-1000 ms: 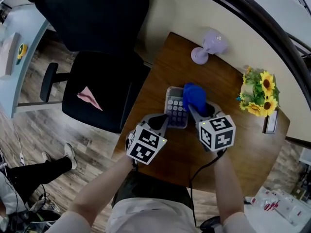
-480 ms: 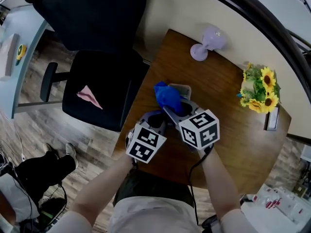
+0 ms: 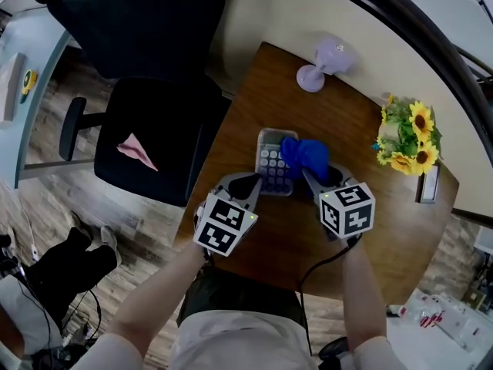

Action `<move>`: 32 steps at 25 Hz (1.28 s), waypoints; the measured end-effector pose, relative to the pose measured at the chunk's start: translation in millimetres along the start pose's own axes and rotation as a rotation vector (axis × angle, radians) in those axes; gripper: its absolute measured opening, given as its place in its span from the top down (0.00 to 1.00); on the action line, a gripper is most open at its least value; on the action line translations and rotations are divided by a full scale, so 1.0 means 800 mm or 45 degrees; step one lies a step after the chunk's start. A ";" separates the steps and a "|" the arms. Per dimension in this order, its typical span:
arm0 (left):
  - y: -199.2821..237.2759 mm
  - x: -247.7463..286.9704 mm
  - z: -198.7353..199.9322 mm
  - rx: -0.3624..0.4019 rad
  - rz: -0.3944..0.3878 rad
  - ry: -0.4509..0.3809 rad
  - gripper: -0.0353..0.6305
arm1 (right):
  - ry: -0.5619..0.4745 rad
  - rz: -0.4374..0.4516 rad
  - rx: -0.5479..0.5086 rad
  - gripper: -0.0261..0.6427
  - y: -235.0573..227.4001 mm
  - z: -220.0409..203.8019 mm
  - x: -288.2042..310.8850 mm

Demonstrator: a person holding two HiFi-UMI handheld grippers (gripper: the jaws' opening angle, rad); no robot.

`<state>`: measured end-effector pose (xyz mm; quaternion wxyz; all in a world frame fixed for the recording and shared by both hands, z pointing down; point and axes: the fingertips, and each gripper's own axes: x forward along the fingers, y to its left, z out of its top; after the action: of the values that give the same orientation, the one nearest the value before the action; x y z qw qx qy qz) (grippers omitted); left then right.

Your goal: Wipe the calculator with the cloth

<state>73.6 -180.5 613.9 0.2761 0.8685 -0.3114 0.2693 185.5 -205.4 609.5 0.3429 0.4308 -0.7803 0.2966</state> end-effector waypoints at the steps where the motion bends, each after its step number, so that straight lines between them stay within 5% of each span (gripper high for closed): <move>1: 0.000 0.000 0.000 -0.002 -0.005 -0.003 0.94 | -0.033 0.035 0.017 0.77 0.010 0.003 0.000; 9: -0.001 -0.002 0.003 -0.049 -0.027 -0.044 0.94 | -0.164 0.243 0.093 0.77 0.099 0.032 0.018; 17: 0.001 -0.005 -0.001 -0.113 0.024 -0.083 0.94 | -0.116 0.262 0.046 0.77 0.114 0.020 0.018; 28: -0.002 -0.008 -0.007 -0.077 0.002 -0.071 0.94 | 0.041 -0.069 -0.098 0.76 0.028 -0.025 -0.013; 32: -0.004 -0.010 -0.010 -0.073 -0.002 -0.074 0.94 | 0.018 -0.042 -0.125 0.77 0.048 -0.027 -0.016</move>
<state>68.2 -169.9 613.7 0.2918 0.8680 -0.3261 0.2348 162.6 -165.9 605.6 0.3741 0.4240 -0.7842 0.2554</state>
